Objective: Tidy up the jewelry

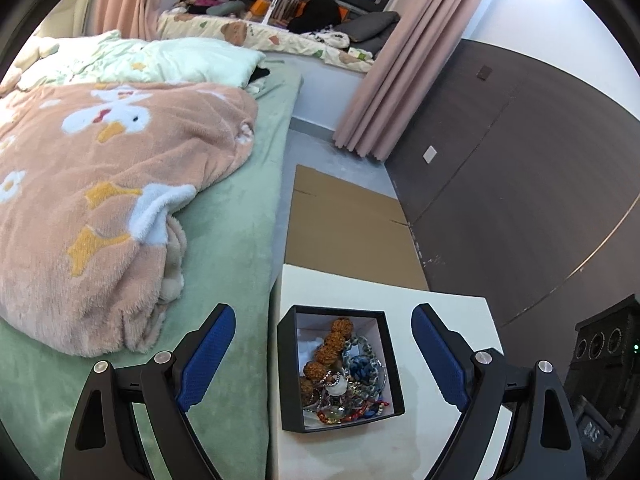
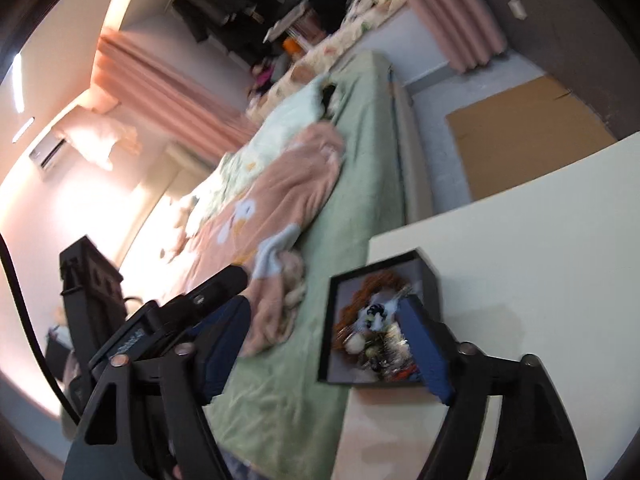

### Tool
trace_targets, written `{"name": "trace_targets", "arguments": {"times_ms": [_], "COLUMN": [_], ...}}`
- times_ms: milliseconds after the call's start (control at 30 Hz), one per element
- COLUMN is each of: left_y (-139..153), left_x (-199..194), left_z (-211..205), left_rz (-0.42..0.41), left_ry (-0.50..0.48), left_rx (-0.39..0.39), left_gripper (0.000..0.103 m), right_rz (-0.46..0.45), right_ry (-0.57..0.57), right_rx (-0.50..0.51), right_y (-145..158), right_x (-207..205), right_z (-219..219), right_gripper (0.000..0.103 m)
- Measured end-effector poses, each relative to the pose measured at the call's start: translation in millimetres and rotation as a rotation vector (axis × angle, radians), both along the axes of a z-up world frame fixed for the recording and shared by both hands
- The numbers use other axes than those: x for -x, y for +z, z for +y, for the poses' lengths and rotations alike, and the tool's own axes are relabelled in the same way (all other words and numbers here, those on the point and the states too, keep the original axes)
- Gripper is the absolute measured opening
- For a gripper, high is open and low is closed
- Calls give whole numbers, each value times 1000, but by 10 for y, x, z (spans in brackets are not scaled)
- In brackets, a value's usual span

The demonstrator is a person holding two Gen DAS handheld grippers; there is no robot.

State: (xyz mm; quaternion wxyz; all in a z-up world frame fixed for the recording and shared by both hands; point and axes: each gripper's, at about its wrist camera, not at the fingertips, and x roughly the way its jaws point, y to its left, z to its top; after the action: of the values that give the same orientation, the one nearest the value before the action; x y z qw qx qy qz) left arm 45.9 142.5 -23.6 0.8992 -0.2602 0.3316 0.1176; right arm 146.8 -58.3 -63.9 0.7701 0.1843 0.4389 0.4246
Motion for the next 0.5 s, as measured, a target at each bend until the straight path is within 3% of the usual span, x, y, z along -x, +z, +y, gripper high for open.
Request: {"name": "trace_targets", "arguments": {"times_ms": [167, 500], "left_y": [40, 64], "left_x": [15, 81], "left_z": [-106, -413], "left_rz": [-13, -21], "left_ry": [-18, -42], "left_rx": [-41, -100], "left_gripper": [90, 90], "right_rz": [49, 29], "right_ry": [-81, -161], "right_rx": [-8, 36], "right_y": [-38, 37], "right_x": [-110, -99], "right_z": [-347, -802], "right_gripper": [78, 78]}}
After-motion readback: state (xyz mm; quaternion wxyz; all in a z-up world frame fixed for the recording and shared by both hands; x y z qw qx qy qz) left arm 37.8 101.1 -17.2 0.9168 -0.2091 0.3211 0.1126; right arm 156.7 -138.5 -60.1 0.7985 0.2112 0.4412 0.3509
